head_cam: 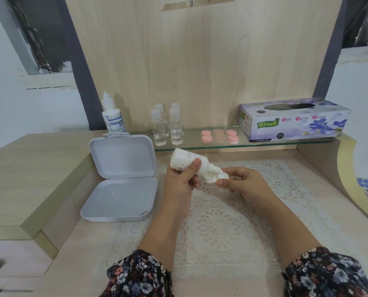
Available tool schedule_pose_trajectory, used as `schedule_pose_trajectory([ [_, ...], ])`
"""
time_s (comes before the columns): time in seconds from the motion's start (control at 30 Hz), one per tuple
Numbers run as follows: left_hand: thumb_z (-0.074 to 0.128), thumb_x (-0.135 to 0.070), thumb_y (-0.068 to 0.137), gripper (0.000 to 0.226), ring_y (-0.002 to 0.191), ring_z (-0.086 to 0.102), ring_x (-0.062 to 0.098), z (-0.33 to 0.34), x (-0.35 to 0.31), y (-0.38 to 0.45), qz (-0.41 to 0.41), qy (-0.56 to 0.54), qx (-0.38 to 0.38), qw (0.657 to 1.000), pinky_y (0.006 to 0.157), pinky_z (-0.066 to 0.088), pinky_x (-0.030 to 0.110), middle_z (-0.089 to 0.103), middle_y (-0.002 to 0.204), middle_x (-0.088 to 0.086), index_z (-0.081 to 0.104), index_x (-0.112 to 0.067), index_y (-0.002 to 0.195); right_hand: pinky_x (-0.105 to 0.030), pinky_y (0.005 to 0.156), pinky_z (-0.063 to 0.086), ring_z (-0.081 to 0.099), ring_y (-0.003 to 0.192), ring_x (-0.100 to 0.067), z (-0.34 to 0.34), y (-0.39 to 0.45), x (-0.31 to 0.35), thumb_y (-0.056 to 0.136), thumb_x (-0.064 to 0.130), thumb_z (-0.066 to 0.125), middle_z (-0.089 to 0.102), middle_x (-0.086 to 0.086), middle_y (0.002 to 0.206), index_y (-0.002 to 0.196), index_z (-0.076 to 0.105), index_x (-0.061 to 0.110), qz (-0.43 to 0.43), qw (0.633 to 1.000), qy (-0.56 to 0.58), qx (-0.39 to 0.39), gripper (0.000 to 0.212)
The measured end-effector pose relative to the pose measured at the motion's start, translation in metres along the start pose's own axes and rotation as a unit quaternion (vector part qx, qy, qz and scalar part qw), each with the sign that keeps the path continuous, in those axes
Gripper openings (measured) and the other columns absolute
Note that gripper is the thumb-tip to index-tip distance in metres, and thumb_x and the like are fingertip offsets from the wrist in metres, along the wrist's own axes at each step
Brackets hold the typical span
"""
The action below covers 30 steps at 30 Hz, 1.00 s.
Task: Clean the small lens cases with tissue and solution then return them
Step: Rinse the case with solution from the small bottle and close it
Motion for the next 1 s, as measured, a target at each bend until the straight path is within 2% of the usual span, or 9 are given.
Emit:
schedule_pose_trajectory([
  [0.47,0.074,-0.02,0.067,0.044,0.051,0.044,0.012,0.0008,-0.0006,-0.002,-0.006,0.002,0.002,1.0,0.045,0.042,0.021,0.06,0.082,0.01,0.054,-0.008,0.105,-0.015,0.06,0.044,0.057,0.053,0.0,0.0004,-0.0003,0.0009,0.073,0.004,0.079,0.071,0.005,0.068,0.094,0.072,0.014,0.002,1.0,0.0,0.001,0.024],
  [1.0,0.077,-0.019,0.071,0.048,0.051,0.045,0.012,-0.0001,-0.0013,-0.0009,0.0,0.0,0.009,1.0,0.046,0.042,0.021,0.061,0.086,0.01,0.053,-0.005,0.111,-0.016,0.061,0.044,0.058,0.058,-0.002,-0.0003,-0.0001,-0.0003,0.073,0.008,0.08,0.073,0.0,0.074,0.097,0.073,0.014,-0.002,1.0,-0.008,0.003,0.025],
])
Point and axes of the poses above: each hand's wrist, its own y-axis towards the middle knuckle, its own z-axis out of the palm, x = y × z, the point moved 3 cm from there along y, towards the middle knuckle
